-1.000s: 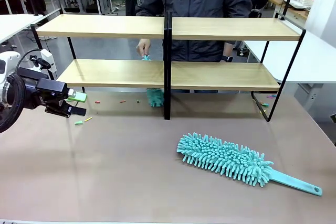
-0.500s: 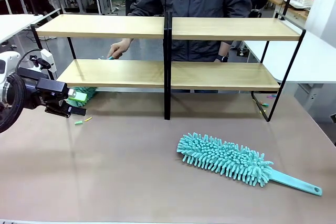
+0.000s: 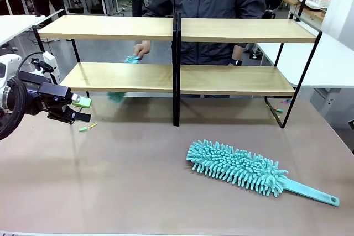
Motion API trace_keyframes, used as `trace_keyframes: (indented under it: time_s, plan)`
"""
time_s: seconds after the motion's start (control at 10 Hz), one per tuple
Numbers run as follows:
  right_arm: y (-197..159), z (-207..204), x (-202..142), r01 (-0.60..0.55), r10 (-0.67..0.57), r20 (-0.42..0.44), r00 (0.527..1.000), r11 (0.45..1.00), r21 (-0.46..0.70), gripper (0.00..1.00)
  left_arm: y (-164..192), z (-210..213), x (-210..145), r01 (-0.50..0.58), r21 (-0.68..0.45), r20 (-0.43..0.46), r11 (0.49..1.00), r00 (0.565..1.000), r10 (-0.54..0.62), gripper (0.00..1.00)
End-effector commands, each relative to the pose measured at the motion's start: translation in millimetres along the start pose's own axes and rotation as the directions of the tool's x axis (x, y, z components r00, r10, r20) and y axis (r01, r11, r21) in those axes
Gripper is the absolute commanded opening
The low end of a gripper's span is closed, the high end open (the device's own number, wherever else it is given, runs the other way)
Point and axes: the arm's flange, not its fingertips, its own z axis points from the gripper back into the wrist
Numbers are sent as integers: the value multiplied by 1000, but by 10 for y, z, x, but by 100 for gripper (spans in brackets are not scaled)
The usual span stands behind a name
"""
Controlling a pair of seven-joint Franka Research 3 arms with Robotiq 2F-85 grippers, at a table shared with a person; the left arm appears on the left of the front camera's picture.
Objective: Clean the shelves.
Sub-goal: Place the Duster on the table.
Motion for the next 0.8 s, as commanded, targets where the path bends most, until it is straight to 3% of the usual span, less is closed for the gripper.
trace_keyframes:
  time_s: [0.0, 0.7]
  plan:
    - [-7, 1, 6, -16, 16, 10, 1000, 1000, -1, 100, -19, -24, 8, 13, -22, 22, 1000, 1000, -12, 100]
    - [-7, 1, 6, -16, 16, 10, 1000, 1000, -1, 100, -19, -24, 8, 13, -22, 22, 1000, 1000, -12, 100]
